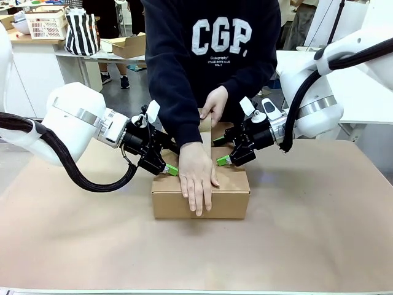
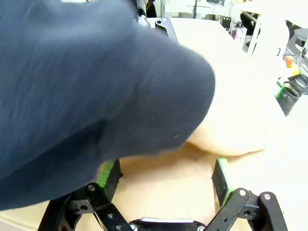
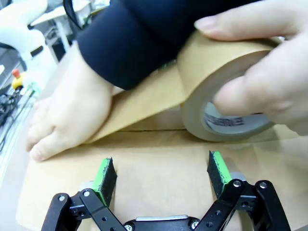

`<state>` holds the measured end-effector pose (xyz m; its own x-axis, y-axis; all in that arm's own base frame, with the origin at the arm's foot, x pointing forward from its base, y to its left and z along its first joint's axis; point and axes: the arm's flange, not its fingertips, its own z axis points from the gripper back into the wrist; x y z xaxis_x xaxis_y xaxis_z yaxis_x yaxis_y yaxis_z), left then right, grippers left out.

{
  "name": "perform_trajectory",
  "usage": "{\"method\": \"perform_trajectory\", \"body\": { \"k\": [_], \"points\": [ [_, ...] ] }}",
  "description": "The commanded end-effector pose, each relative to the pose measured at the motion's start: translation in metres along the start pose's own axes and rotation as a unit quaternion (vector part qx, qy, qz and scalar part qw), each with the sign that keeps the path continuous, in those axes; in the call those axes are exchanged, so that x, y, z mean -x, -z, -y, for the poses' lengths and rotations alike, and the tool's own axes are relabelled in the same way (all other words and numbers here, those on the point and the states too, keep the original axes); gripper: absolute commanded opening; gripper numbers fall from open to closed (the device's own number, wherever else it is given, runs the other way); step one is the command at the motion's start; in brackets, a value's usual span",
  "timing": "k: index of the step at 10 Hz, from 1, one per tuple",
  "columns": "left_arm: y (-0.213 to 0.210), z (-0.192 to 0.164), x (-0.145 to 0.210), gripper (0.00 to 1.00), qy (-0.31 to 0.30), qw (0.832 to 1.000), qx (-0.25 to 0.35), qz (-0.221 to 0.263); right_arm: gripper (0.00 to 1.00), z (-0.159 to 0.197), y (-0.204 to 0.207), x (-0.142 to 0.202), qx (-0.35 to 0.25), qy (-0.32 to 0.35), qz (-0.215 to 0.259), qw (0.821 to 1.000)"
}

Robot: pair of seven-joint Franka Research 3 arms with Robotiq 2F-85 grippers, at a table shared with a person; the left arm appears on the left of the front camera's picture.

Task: Pack the gift set into the box.
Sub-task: Press and hold the closed box until the human finishes sealing it.

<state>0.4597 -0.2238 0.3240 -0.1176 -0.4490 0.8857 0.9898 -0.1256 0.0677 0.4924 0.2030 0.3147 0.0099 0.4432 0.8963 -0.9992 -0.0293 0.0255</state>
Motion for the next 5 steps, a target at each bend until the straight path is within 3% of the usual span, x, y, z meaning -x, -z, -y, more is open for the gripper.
{"method": "perform_trajectory", "body": {
  "k": [1,5],
  "points": [
    [0.0002,0.0010,0.0004,1.00,0.004,1.000,0.007,-0.002,1.00,-0.0010,0.0001,0.0007,0.002,-0.002,0.000,1.000],
    [0.0002,0.0010,0.0004,1.00,0.004,1.000,0.007,-0.002,1.00,-0.0010,0.0001,0.0007,0.002,-0.002,0.000,1.000]
  ]
}}
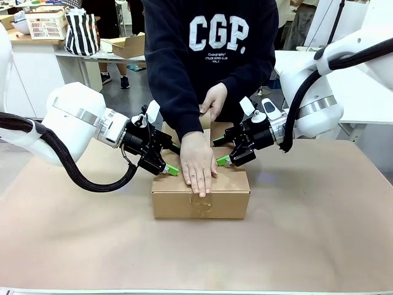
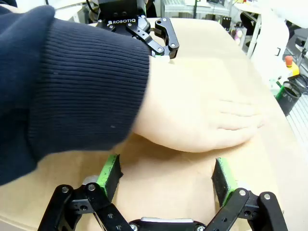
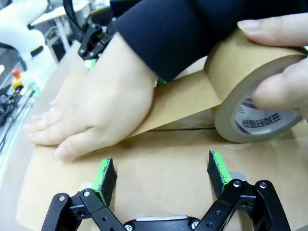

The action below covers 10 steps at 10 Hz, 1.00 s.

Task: Pack the gift set into the box.
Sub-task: Press and hold the closed box until the human finishes sealing it.

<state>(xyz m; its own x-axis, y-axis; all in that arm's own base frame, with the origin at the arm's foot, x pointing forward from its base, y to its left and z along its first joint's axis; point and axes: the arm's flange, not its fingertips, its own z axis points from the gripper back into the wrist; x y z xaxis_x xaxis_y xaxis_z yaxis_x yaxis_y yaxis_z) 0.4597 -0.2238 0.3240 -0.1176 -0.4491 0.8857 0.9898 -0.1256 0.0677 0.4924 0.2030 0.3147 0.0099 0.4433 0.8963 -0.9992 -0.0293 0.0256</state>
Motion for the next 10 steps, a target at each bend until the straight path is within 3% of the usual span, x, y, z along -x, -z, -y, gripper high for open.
{"method": "perform_trajectory", "body": {
  "k": [1,10],
  "points": [
    [0.0002,0.0010,0.0004,1.00,0.004,1.000,0.007,-0.002,1.00,-0.0010,0.0001,0.0006,0.002,-0.002,0.000,1.000],
    [0.0002,0.0010,0.0004,1.00,0.004,1.000,0.007,-0.002,1.00,-0.0010,0.0001,0.0006,0.002,-0.002,0.000,1.000]
  ]
}}
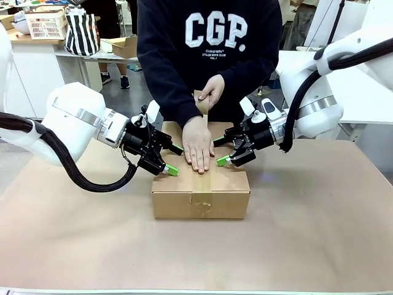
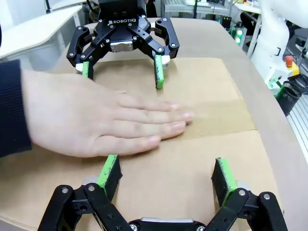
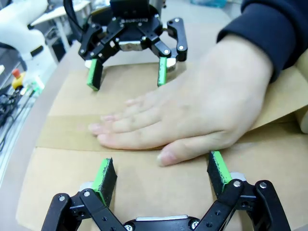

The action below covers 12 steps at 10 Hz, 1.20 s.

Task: Pack the gift set into the box.
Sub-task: Press and hold the closed box until the human finishes sealing it.

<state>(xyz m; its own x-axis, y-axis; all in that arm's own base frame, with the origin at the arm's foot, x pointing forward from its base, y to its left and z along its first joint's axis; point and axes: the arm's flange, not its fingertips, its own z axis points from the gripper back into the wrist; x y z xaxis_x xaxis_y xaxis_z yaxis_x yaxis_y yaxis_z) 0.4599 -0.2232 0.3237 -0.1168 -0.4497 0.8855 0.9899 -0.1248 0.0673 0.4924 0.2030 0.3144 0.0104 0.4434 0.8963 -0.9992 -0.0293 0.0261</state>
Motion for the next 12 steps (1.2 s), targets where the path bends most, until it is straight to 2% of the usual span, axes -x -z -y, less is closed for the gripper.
{"method": "perform_trajectory", "body": {
  "k": [1,12],
  "points": [
    [0.0005,0.0010,-0.0001,1.00,0.004,1.000,0.007,-0.002,1.00,-0.0010,0.0000,0.0003,0.002,-0.002,0.000,1.000],
    [0.0005,0.0010,-0.0001,1.00,0.004,1.000,0.007,-0.002,1.00,-0.0010,0.0000,0.0003,0.002,-0.002,0.000,1.000]
  ]
}}
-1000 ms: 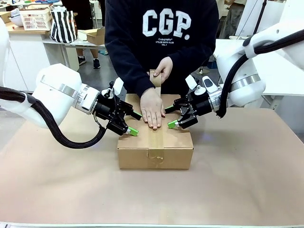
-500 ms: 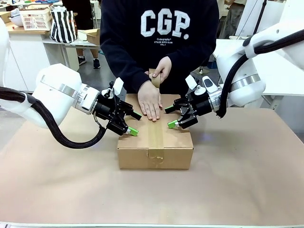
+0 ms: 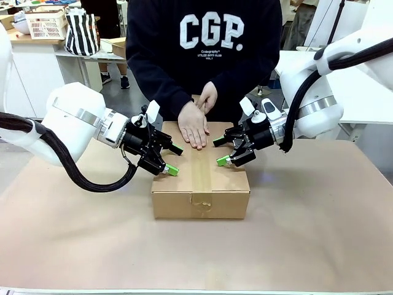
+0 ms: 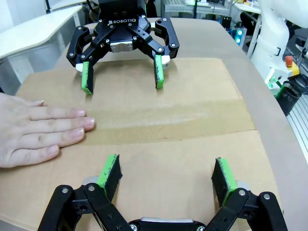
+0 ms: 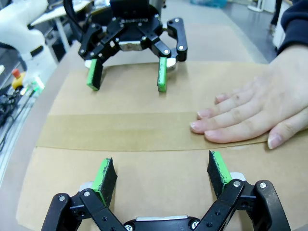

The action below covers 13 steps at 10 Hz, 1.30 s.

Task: Pack the gift set into the box.
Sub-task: Press and hold the closed box until the human finishes sealing it.

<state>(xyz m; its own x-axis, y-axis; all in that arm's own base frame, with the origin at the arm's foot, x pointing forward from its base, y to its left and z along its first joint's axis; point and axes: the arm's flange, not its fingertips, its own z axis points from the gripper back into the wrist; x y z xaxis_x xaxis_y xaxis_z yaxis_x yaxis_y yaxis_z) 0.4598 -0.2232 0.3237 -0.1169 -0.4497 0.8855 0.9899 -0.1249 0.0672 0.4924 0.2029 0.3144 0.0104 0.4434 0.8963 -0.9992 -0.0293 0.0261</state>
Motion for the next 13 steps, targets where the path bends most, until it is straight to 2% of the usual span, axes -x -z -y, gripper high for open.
{"method": "perform_trajectory", "body": {
  "k": [1,13],
  "points": [
    [0.0005,0.0010,-0.0001,1.00,0.004,1.000,0.007,-0.002,1.00,-0.0010,0.0000,0.0003,0.002,-0.002,0.000,1.000],
    [0.0005,0.0010,-0.0001,1.00,0.004,1.000,0.007,-0.002,1.00,-0.0010,0.0000,0.0003,0.002,-0.002,0.000,1.000]
  ]
}}
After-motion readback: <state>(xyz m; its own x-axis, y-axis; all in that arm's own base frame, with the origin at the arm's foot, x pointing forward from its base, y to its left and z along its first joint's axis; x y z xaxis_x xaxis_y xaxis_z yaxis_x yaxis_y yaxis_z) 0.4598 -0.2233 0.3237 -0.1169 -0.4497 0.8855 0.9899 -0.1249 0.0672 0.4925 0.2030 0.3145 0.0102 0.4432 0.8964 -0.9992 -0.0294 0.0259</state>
